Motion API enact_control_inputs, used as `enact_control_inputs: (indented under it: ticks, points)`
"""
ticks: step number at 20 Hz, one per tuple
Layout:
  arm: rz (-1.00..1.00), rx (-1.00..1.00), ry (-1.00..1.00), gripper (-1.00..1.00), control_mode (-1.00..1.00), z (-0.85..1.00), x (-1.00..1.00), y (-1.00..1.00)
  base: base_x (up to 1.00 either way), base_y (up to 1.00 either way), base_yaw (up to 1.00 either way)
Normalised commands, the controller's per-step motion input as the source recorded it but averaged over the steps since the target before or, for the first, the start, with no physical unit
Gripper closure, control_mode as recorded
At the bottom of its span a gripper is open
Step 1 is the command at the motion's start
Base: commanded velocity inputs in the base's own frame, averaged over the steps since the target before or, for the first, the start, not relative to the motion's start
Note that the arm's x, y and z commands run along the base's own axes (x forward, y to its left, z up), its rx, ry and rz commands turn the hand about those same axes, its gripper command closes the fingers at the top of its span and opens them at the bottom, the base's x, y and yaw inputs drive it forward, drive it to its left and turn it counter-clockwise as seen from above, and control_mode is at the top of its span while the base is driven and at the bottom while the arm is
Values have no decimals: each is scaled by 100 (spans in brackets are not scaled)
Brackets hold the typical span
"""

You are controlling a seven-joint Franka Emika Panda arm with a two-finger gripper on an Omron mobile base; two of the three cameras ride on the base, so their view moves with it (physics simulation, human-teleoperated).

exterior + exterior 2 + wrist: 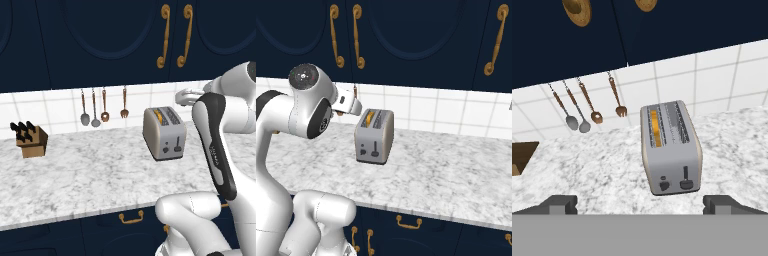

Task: Start the toaster. Once the lever pops up, take the bread to the plate on the dining counter.

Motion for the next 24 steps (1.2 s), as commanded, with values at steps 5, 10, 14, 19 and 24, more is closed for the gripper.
enact_control_inputs:
  ticks: [5, 10, 14, 19, 24]
  points:
    - [0, 0, 0, -100, -100, 0, 0, 0, 0, 0, 0]
    - [0, 0, 0, -100, -100, 0, 0, 0, 0, 0, 0]
    - [0, 0, 0, -100, -100, 0, 0, 0, 0, 0, 0]
    - [0, 0, 0, -100, -100, 0, 0, 0, 0, 0, 0]
    - [0, 0, 0, -100, -100, 0, 0, 0, 0, 0, 0]
